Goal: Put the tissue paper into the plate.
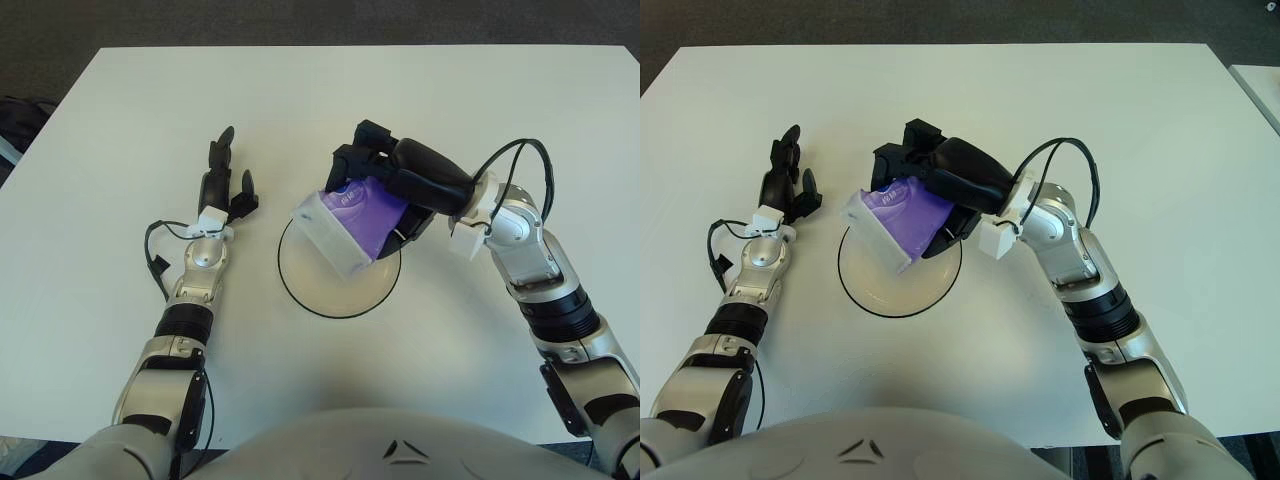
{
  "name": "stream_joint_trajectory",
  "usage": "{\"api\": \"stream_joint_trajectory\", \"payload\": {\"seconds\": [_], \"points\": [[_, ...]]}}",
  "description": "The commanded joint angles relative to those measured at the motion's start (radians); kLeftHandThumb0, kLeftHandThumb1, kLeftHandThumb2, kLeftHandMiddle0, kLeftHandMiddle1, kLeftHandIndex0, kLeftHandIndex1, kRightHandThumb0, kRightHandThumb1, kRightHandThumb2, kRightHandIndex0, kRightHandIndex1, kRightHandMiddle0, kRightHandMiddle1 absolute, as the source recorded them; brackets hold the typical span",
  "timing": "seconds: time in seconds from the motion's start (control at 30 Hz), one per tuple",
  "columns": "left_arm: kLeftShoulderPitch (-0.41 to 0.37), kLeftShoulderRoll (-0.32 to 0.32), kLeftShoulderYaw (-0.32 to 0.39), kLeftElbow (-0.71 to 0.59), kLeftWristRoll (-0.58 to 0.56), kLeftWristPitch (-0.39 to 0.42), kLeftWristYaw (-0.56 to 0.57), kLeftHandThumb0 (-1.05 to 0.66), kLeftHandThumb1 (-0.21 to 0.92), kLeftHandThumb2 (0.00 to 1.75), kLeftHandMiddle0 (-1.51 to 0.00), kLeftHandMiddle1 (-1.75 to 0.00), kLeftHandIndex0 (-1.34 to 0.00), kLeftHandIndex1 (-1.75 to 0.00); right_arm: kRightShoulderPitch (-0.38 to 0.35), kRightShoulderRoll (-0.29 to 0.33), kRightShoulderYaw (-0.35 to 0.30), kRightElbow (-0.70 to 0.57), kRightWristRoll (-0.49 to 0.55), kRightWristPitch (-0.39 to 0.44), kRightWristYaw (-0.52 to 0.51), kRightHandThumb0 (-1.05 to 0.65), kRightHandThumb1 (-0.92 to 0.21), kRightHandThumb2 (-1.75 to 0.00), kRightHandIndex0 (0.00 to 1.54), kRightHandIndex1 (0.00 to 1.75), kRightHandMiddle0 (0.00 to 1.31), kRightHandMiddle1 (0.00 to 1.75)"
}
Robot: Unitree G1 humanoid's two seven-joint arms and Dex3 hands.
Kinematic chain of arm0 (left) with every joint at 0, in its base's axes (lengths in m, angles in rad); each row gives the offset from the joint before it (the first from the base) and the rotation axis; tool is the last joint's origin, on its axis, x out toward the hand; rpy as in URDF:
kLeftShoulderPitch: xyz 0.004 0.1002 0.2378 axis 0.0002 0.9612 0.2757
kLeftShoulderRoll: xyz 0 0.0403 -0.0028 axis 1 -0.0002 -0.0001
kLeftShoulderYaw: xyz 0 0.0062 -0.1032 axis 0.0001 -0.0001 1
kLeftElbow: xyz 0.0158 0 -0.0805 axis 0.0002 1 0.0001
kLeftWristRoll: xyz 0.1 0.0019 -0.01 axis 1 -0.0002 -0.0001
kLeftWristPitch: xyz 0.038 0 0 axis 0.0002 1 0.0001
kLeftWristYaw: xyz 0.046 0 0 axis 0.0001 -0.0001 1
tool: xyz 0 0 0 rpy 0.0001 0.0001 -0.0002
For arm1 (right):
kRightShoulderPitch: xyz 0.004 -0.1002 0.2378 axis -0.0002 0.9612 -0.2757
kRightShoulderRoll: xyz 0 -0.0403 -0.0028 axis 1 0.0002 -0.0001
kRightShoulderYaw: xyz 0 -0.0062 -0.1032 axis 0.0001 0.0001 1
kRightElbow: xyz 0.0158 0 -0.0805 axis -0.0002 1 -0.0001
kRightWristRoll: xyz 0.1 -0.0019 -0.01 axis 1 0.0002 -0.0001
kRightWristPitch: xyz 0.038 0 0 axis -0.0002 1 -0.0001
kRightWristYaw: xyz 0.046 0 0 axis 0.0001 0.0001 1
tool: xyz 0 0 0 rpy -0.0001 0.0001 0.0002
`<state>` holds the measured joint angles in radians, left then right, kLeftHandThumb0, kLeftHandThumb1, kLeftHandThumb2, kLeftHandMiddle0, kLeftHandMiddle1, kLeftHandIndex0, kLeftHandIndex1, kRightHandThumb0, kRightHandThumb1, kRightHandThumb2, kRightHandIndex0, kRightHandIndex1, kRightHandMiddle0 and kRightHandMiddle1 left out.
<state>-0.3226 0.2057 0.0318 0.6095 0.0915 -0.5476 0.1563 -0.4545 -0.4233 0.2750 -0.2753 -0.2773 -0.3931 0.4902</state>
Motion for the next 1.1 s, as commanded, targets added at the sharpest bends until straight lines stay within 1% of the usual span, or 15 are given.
{"api": "stream_joint_trajectory", "payload": {"seconds": [0.0,0.23,0.4,0.53,0.87,1.03,1.07], "points": [[0.148,-0.03,-0.02,0.111,0.028,0.002,-0.001,-0.81,0.92,0.91,-0.15,-0.01,0.0,-0.38,-0.009,0.002,0.005,-0.009,0.004,-0.017,0.006,-0.05,-0.32,-1.27,1.18,1.75,0.92,1.75],[0.148,-0.03,-0.018,0.108,0.024,0.01,-0.004,-0.81,0.92,0.91,-0.15,-0.01,0.0,-0.39,-0.006,0.012,0.002,-0.009,-0.012,-0.016,-0.006,-0.04,-0.32,-1.27,1.18,1.75,0.92,1.75],[0.151,-0.029,-0.02,0.103,0.022,0.013,-0.011,-0.81,0.92,0.92,-0.14,0.0,0.0,-0.37,-0.009,0.012,-0.002,-0.011,-0.029,-0.009,-0.01,-0.05,-0.32,-1.27,1.19,1.75,0.93,1.75],[0.142,-0.029,-0.019,0.125,0.026,0.003,-0.005,-0.8,0.92,0.92,-0.14,0.0,0.0,-0.36,-0.013,0.013,-0.004,-0.01,-0.047,-0.009,-0.016,-0.05,-0.32,-1.27,1.19,1.75,0.93,1.75],[0.135,-0.026,-0.018,0.142,0.027,-0.011,-0.005,-0.8,0.92,0.9,-0.14,0.0,0.0,-0.38,-0.017,0.023,-0.007,0.006,-0.089,-0.034,-0.055,-0.05,-0.32,-1.28,1.2,1.75,0.94,1.75],[0.131,-0.024,-0.02,0.151,0.028,-0.023,-0.007,-0.8,0.92,0.9,-0.14,0.0,0.0,-0.39,-0.024,0.032,-0.004,0.024,-0.107,-0.05,-0.081,-0.13,-0.36,-1.22,1.15,1.75,0.9,1.75],[0.131,-0.023,-0.02,0.153,0.028,-0.024,-0.006,-0.8,0.92,0.9,-0.14,0.0,0.0,-0.39,-0.025,0.035,-0.004,0.027,-0.109,-0.052,-0.084,-0.25,-0.36,-1.24,1.12,1.75,0.78,1.75]]}}
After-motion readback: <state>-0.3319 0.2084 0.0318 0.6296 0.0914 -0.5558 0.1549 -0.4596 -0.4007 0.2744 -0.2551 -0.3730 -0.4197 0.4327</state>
